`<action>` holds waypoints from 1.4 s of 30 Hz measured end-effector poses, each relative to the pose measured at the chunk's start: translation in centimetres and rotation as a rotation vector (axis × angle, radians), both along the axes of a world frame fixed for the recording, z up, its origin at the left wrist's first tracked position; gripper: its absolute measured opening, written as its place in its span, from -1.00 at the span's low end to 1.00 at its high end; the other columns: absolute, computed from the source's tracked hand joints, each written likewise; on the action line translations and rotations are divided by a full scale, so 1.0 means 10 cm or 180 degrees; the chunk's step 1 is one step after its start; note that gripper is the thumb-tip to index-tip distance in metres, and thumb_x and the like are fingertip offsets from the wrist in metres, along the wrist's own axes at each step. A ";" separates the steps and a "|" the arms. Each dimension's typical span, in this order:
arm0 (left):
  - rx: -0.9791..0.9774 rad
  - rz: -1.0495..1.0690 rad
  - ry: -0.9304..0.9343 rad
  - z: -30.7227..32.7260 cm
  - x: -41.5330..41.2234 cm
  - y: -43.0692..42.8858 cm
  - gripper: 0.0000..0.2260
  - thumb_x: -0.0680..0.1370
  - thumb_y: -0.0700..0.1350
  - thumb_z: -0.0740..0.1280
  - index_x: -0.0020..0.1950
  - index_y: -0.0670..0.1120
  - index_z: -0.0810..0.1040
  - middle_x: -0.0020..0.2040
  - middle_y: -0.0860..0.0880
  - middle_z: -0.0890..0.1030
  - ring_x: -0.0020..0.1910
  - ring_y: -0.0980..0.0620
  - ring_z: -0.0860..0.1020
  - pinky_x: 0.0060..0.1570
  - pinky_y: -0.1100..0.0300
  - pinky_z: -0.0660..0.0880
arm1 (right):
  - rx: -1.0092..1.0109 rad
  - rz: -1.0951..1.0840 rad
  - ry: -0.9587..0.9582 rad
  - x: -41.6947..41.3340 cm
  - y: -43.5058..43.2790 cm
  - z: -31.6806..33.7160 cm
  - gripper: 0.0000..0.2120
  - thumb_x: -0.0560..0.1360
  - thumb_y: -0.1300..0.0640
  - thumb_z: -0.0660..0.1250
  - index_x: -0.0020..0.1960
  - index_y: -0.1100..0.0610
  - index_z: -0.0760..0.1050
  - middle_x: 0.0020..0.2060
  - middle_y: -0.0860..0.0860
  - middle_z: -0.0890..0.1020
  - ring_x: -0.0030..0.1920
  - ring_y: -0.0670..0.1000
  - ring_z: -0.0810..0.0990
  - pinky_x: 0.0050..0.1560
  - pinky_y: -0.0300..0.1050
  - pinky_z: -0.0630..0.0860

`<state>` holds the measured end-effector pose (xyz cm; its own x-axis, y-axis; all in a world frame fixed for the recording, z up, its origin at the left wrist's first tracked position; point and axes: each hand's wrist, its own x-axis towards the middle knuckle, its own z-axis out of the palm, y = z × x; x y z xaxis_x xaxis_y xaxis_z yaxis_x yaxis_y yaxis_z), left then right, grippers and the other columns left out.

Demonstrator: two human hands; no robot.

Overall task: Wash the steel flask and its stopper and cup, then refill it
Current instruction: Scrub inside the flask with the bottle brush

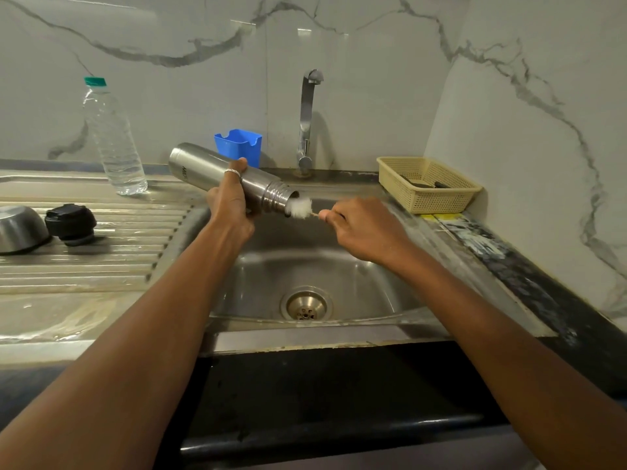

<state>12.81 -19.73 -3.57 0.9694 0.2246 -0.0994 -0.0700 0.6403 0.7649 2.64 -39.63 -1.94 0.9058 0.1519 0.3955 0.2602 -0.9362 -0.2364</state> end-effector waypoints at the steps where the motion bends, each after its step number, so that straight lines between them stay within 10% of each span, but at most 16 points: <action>1: 0.0018 -0.0009 0.0018 0.00 0.00 -0.01 -0.65 0.48 -0.09 0.50 0.21 -0.15 0.52 -0.11 -0.06 0.67 -0.12 -0.05 0.68 -0.26 0.08 0.63 | 0.0110 0.0026 0.0194 0.01 0.01 0.00 -0.58 0.68 -0.03 0.19 -0.18 0.20 0.61 -0.29 0.10 0.65 -0.24 0.14 0.59 -0.16 0.01 0.51; 12: -0.0012 -0.0003 0.0032 -0.01 0.00 0.02 -0.58 0.47 -0.09 0.51 0.27 -0.16 0.51 0.00 -0.11 0.69 -0.05 -0.08 0.71 -0.14 -0.05 0.68 | 0.0175 0.0209 -0.0335 0.03 -0.06 -0.06 -0.76 0.57 -0.06 0.42 -0.14 0.09 0.52 -0.38 -0.09 0.50 -0.32 -0.02 0.47 -0.30 -0.07 0.35; 19: 0.0095 -0.0020 0.0066 -0.01 0.00 0.01 -0.49 0.44 -0.04 0.53 0.32 -0.15 0.48 0.12 -0.14 0.70 -0.01 -0.09 0.72 -0.17 -0.02 0.68 | 0.1034 0.0179 0.0914 -0.02 0.02 -0.02 -0.54 0.70 -0.05 0.16 -0.23 0.11 0.63 -0.52 -0.06 0.56 -0.50 -0.20 0.50 -0.24 -0.15 0.39; 23: -0.0008 0.0164 0.0109 0.02 -0.02 -0.01 -0.51 0.48 -0.07 0.50 0.34 -0.18 0.46 0.03 -0.12 0.68 -0.20 -0.01 0.69 -0.44 0.17 0.56 | -0.0549 0.0352 -0.0556 0.02 -0.07 -0.04 -0.73 0.61 -0.05 0.35 -0.09 0.15 0.60 -0.34 0.03 0.60 -0.33 0.08 0.56 -0.31 -0.04 0.43; 28: -0.0155 0.0208 0.0168 0.01 -0.02 -0.01 -0.72 0.50 -0.10 0.49 0.11 -0.15 0.50 0.00 -0.13 0.68 -0.13 -0.08 0.69 -0.32 0.09 0.61 | -0.1688 0.0229 -0.2144 0.07 -0.11 -0.02 -0.81 0.52 0.10 0.47 -0.21 0.14 0.54 -0.41 0.04 0.53 -0.48 0.05 0.39 -0.45 -0.16 0.12; 35: 0.0208 0.0186 0.0017 -0.01 -0.03 -0.01 -0.42 0.45 -0.02 0.53 0.37 -0.18 0.40 0.13 -0.17 0.67 -0.09 -0.05 0.72 -0.31 0.13 0.62 | 0.2298 0.0376 0.1805 -0.08 0.15 -0.03 -0.58 0.68 -0.09 0.22 -0.16 0.16 0.64 -0.45 -0.04 0.52 -0.49 -0.11 0.40 -0.46 -0.25 0.26; 39: 0.0019 0.0067 0.0078 0.00 -0.03 -0.07 -0.46 0.49 -0.05 0.51 0.39 -0.19 0.42 0.07 -0.15 0.68 -0.10 -0.06 0.71 -0.32 0.08 0.63 | -0.0833 0.0063 -0.1072 0.01 -0.03 -0.12 -0.70 0.63 -0.01 0.34 -0.22 0.11 0.58 -0.39 0.02 0.59 -0.44 0.04 0.40 -0.39 -0.14 0.22; 42: -0.0010 -0.0068 0.0116 -0.02 -0.04 -0.15 -0.47 0.49 -0.06 0.51 0.39 -0.19 0.44 0.05 -0.14 0.67 -0.09 -0.07 0.70 -0.27 0.04 0.64 | -0.1459 0.0092 -0.1820 0.01 0.08 -0.18 -0.91 0.52 0.16 0.48 -0.11 0.17 0.62 -0.40 0.04 0.57 -0.47 0.01 0.37 -0.44 -0.15 0.18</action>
